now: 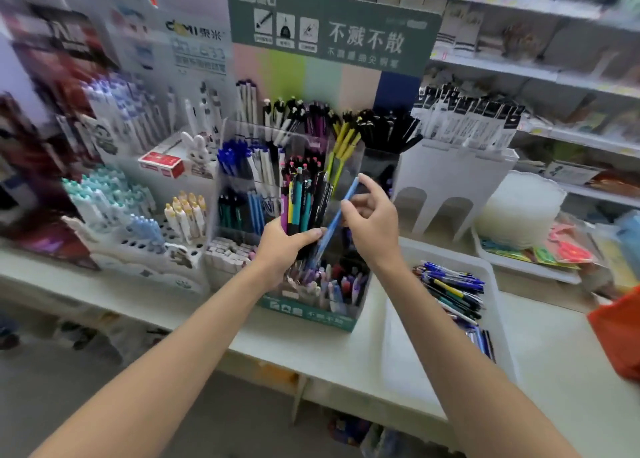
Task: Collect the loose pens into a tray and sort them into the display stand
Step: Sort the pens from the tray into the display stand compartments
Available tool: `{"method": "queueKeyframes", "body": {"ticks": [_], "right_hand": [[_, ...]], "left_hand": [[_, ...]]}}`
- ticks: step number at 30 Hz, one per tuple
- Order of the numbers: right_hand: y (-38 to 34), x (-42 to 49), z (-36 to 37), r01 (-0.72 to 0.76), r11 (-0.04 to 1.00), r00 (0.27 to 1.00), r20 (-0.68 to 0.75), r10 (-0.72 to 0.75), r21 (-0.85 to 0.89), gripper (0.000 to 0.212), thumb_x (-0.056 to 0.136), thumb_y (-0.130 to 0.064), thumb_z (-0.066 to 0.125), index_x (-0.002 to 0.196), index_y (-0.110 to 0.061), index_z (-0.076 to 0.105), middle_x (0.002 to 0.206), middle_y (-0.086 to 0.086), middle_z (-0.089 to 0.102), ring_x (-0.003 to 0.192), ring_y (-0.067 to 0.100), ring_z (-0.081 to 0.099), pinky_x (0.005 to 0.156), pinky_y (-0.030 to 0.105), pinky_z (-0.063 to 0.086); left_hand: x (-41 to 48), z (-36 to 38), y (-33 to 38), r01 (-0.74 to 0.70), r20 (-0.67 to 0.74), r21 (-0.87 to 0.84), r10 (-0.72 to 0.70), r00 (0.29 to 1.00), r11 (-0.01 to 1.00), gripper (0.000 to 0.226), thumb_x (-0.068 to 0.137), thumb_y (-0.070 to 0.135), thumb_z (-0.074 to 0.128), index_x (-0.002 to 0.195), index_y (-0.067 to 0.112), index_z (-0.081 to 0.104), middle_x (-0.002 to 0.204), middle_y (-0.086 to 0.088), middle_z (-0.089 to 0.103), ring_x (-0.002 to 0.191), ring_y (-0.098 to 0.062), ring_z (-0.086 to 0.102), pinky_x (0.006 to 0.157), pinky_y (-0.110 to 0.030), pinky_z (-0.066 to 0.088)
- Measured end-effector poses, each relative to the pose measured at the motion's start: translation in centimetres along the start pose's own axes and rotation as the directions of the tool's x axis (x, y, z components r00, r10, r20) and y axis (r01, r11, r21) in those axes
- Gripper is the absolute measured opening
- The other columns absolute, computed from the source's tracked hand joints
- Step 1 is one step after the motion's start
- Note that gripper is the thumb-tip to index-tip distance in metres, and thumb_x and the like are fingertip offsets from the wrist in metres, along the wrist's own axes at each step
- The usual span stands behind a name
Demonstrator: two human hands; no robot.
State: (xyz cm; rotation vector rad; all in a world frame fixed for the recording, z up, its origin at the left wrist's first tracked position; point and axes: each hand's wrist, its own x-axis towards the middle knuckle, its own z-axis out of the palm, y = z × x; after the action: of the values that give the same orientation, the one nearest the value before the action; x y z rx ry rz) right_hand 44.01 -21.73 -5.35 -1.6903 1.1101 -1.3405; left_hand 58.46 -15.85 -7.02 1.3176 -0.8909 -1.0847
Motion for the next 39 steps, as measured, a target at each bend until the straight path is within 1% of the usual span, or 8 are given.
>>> {"method": "queueKeyframes", "body": {"ticks": [5, 10, 19, 22, 28, 31, 35, 39], "right_hand": [[-1.4, 1.4, 7.3, 0.074, 0.997, 0.993, -0.093, -0.075, -0.012, 0.046, 0.095, -0.007, 0.061, 0.137, -0.015, 0.046, 0.091, 0.003, 0.065, 0.077, 0.01, 0.067, 0.07, 0.023, 0.057], [-1.1, 1.6, 11.5, 0.17, 0.964, 0.974, -0.117, -0.196, -0.203, 0.045, 0.095, -0.007, 0.06, 0.137, -0.013, 0.043, 0.09, -0.003, 0.063, 0.077, 0.01, 0.066, 0.067, 0.023, 0.057], [1.6, 0.3, 15.2, 0.239, 0.756, 0.961, 0.034, -0.276, -0.61, 0.041, 0.09, -0.016, 0.071, 0.125, -0.012, 0.05, 0.081, 0.002, 0.07, 0.051, 0.011, 0.055, 0.045, 0.029, 0.05], [2.3, 0.1, 15.8, 0.291, 0.691, 0.952, 0.13, -0.276, -0.661, 0.026, 0.09, -0.017, 0.07, 0.114, -0.011, 0.062, 0.079, 0.002, 0.07, 0.057, 0.016, 0.062, 0.047, 0.029, 0.051], [1.8, 0.5, 15.5, 0.255, 0.712, 0.966, 0.197, -0.166, -0.654, 0.039, 0.098, -0.016, 0.056, 0.137, -0.017, 0.056, 0.104, 0.001, 0.072, 0.079, 0.016, 0.066, 0.068, 0.03, 0.054], [0.4, 0.5, 14.4, 0.141, 0.884, 0.99, 0.068, -0.124, -0.446, 0.047, 0.097, -0.017, 0.056, 0.143, -0.017, 0.048, 0.094, -0.007, 0.068, 0.065, 0.013, 0.061, 0.06, 0.026, 0.053], [-1.1, 0.8, 12.4, -0.002, 0.979, 1.0, -0.021, -0.002, -0.202, 0.053, 0.095, -0.018, 0.062, 0.145, -0.02, 0.044, 0.091, -0.003, 0.069, 0.084, 0.002, 0.064, 0.076, 0.005, 0.044], [-1.9, 1.5, 8.8, -0.039, 0.981, 0.991, -0.131, 0.014, -0.188, 0.05, 0.092, -0.015, 0.066, 0.139, -0.022, 0.05, 0.089, 0.004, 0.067, 0.078, 0.013, 0.065, 0.074, 0.023, 0.054]], "left_hand": [[2.5, -9.4, 0.6, 0.032, -0.009, 0.004, -0.031, 0.999, 0.999, 0.016, 0.087, -0.001, 0.07, 0.097, 0.011, 0.067, 0.085, -0.002, 0.077, 0.073, -0.013, 0.073, 0.063, -0.023, 0.058], [4.2, -14.5, 0.8, 0.041, -0.002, 0.031, -0.041, 0.999, 0.999, 0.017, 0.087, 0.003, 0.072, 0.097, 0.016, 0.068, 0.09, -0.003, 0.077, 0.082, -0.017, 0.074, 0.075, -0.029, 0.06], [5.3, -17.5, 0.4, 0.062, 0.072, 0.003, -0.062, 0.996, 0.998, 0.022, 0.089, 0.002, 0.069, 0.101, 0.02, 0.064, 0.095, -0.003, 0.077, 0.085, -0.016, 0.074, 0.069, -0.022, 0.058], [5.5, -17.9, 0.4, 0.06, 0.09, 0.002, -0.06, 0.994, 0.998, 0.023, 0.089, 0.002, 0.068, 0.104, 0.019, 0.063, 0.094, -0.001, 0.077, 0.083, -0.013, 0.074, 0.067, -0.019, 0.057], [5.7, -17.2, 0.2, 0.055, 0.135, 0.036, -0.06, 0.989, 0.998, 0.024, 0.089, 0.005, 0.069, 0.111, 0.015, 0.064, 0.099, -0.002, 0.077, 0.089, -0.017, 0.074, 0.078, -0.03, 0.058], [5.6, -15.8, 0.6, 0.036, 0.166, 0.03, -0.04, 0.985, 0.999, 0.021, 0.089, 0.004, 0.069, 0.104, 0.018, 0.065, 0.096, -0.002, 0.077, 0.085, -0.014, 0.074, 0.069, -0.022, 0.057], [5.4, -12.3, 1.6, 0.002, 0.222, 0.031, -0.009, 0.975, 1.0, 0.02, 0.087, 0.002, 0.07, 0.101, 0.016, 0.068, 0.091, -0.003, 0.076, 0.078, -0.011, 0.074, 0.065, -0.019, 0.056], [5.4, -7.5, 2.9, -0.025, 0.287, 0.031, 0.015, 0.958, 0.999, 0.022, 0.087, 0.002, 0.071, 0.107, 0.011, 0.068, 0.085, -0.003, 0.075, 0.076, -0.014, 0.073, 0.064, -0.023, 0.056]]}}
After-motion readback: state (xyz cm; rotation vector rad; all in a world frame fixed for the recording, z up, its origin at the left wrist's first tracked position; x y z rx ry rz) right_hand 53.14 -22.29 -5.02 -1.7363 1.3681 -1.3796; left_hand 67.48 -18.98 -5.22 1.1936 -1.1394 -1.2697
